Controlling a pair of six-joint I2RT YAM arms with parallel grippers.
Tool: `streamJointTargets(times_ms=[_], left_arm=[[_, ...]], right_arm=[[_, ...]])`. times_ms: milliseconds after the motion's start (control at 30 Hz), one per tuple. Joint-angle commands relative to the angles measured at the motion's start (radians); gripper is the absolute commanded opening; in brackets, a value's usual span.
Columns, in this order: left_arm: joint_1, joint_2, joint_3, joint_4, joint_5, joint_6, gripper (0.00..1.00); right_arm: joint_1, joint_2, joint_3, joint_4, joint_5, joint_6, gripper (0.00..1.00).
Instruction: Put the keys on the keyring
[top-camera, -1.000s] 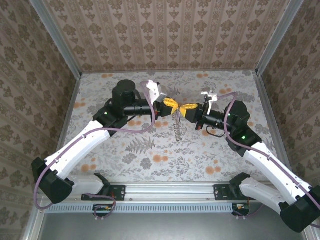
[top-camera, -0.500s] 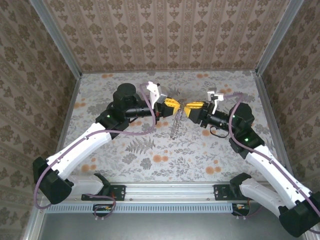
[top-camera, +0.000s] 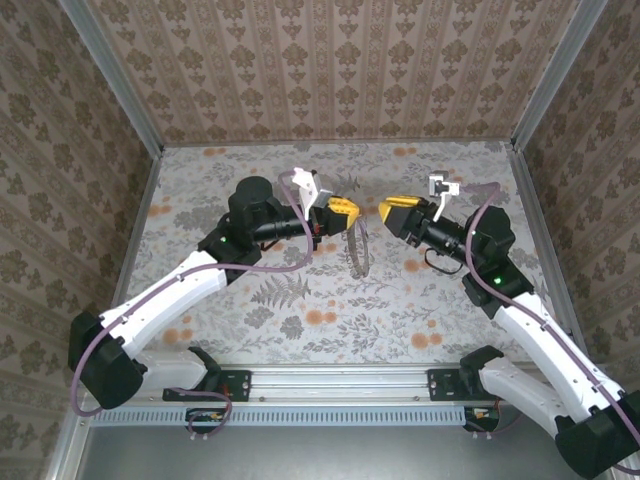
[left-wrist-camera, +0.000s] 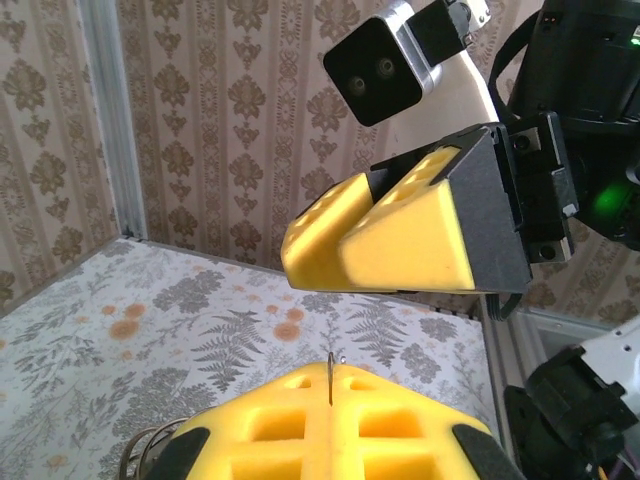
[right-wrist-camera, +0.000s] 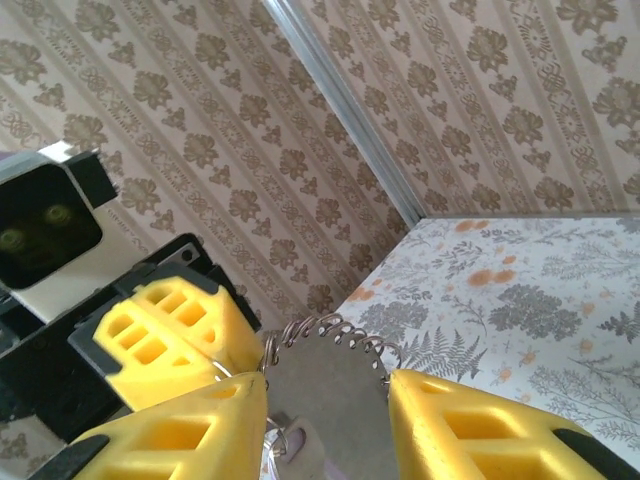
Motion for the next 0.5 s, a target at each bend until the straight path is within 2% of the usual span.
streamJointTargets(times_ms=[0, 200, 467], left_arm=[[0.008, -0.036, -0.03, 0.118, -0.043, -0.05, 0.0], [0.027, -0.037, -0.05, 0.176, -0.033, -0.09, 0.0], [0.068, -0.042, -0.068, 0.247, 0.017, -0.151, 0.0]], right_arm=[[-0.005, 0.022, 0.05, 0.043, 0.04, 0.038, 0.39], [-0.01, 0.041, 0.056, 0.043, 0.068, 0.051, 0.41], [-0.024, 0.085, 0.058, 0.089, 0.037, 0.088, 0.44]])
